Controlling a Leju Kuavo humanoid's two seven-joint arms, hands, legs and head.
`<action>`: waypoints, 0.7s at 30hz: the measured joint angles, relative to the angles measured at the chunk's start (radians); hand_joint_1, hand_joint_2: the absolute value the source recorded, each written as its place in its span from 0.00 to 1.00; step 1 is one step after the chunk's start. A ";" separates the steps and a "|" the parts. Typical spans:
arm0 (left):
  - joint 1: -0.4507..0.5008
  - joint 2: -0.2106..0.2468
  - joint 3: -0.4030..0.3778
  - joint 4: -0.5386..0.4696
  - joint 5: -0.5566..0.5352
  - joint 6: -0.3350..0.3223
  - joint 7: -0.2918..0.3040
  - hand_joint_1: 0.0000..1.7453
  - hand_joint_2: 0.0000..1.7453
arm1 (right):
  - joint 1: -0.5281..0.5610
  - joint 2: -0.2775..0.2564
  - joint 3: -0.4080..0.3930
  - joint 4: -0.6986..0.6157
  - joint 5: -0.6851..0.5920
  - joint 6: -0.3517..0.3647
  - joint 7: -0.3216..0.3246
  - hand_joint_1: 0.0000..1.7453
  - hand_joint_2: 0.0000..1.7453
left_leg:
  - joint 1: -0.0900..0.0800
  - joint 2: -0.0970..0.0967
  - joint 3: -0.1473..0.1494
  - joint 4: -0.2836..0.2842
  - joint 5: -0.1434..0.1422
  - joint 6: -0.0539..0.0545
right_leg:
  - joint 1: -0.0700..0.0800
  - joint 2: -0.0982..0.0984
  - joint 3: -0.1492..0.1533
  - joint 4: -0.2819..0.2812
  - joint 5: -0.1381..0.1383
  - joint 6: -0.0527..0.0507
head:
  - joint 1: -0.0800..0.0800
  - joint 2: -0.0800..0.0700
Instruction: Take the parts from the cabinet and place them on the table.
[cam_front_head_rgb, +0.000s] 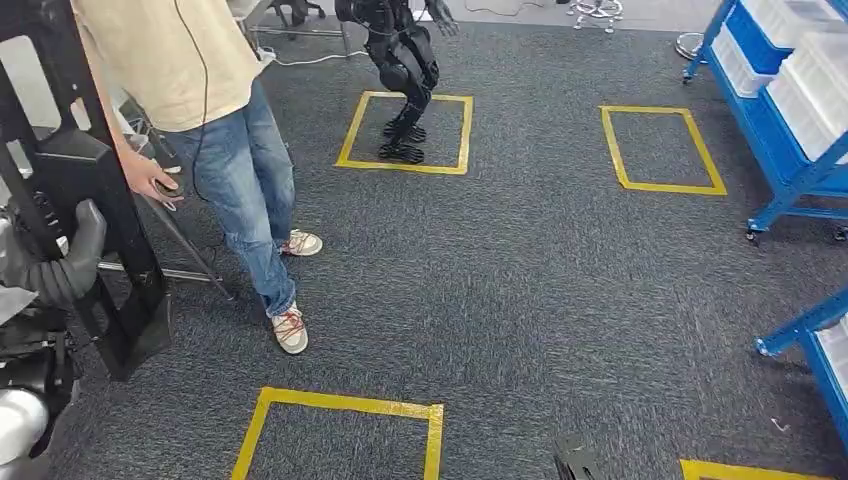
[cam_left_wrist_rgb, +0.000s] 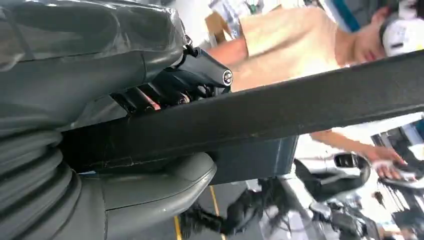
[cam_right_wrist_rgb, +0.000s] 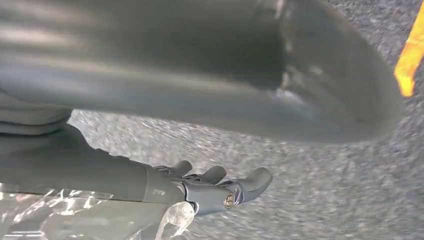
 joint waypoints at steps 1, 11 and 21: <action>0.000 0.000 0.000 0.000 0.000 0.000 0.000 1.00 1.00 | 0.000 0.000 0.000 0.000 0.000 0.000 0.000 0.00 0.00 | 0.000 0.000 0.000 0.000 0.000 0.000 | 0.000 0.000 0.000 0.000 0.000 0.000 | 0.000 0.000; 0.022 0.007 0.008 0.000 0.008 0.003 0.002 1.00 1.00 | 0.003 0.001 0.002 0.000 -0.003 0.001 -0.001 0.00 0.00 | 0.012 0.117 -0.187 0.338 -0.123 -0.041 | 0.018 -0.137 0.025 -0.007 -0.011 -0.036 | -0.003 0.000; 0.022 0.014 0.019 -0.003 0.038 -0.014 -0.016 1.00 1.00 | -0.005 0.002 0.004 -0.003 -0.011 0.002 -0.003 0.00 0.00 | -0.001 0.152 -0.005 -0.008 0.012 -0.001 | 0.023 -0.211 0.068 -0.007 -0.061 0.004 | 0.001 0.000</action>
